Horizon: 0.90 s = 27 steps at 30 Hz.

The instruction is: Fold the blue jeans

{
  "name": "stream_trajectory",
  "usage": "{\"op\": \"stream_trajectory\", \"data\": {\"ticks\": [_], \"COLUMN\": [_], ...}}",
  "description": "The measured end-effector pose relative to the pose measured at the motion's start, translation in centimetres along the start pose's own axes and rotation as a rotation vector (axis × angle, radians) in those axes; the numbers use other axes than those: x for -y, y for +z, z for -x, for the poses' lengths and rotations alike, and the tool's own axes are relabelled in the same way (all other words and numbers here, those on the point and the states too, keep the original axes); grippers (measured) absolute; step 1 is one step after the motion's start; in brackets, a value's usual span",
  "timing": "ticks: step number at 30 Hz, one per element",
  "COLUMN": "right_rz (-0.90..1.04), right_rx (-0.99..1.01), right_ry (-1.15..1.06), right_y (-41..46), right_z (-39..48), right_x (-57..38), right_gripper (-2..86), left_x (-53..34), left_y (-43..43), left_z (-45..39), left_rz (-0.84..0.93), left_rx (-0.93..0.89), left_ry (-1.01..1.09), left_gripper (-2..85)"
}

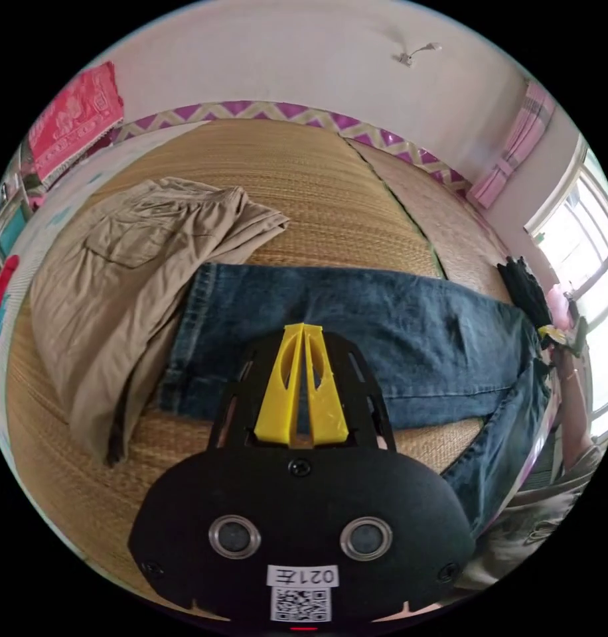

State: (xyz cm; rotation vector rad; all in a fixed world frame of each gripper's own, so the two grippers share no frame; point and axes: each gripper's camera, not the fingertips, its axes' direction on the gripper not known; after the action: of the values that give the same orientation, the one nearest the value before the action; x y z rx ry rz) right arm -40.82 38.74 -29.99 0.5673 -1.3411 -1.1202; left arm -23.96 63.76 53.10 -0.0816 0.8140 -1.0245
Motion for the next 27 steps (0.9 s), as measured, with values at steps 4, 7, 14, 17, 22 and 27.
{"op": "stream_trajectory", "data": {"ticks": [4,7,14,17,22,27], "right_rz": [0.458,0.377,0.078,-0.106,-0.281,-0.346], "right_rx": [-0.019,-0.128,-0.092,0.001,0.08,0.087], "right_ry": [-0.247,-0.159,0.153,0.458,0.881,0.986], "right_y": [4.7,5.8,2.3,1.2,3.4,6.0], "right_z": [9.4,12.3,16.2,16.8,20.0,24.2], "right_x": [-3.1,-6.7,-16.5,-24.5,-37.7,-43.7], "right_gripper": [-0.9,-0.8,-0.6,0.0,1.5,4.5], "left_x": [-3.4,-6.6,-20.2,-28.1,-39.4,-43.8], "left_y": [-3.7,-7.7,-15.8,-18.4,-20.2,-20.1], "left_z": [2.1,0.8,-2.4,-0.4,3.0,2.4], "left_rz": [-0.065,-0.138,-0.16,-0.195,-0.235,-0.249], "left_rx": [-0.081,-0.178,-0.164,-0.186,-0.268,-0.301], "left_ry": [-0.082,-0.049,-0.031,-0.166,-0.427,-0.553], "left_gripper": [-0.9,-0.9,-0.5,1.9,9.5,11.0]}}
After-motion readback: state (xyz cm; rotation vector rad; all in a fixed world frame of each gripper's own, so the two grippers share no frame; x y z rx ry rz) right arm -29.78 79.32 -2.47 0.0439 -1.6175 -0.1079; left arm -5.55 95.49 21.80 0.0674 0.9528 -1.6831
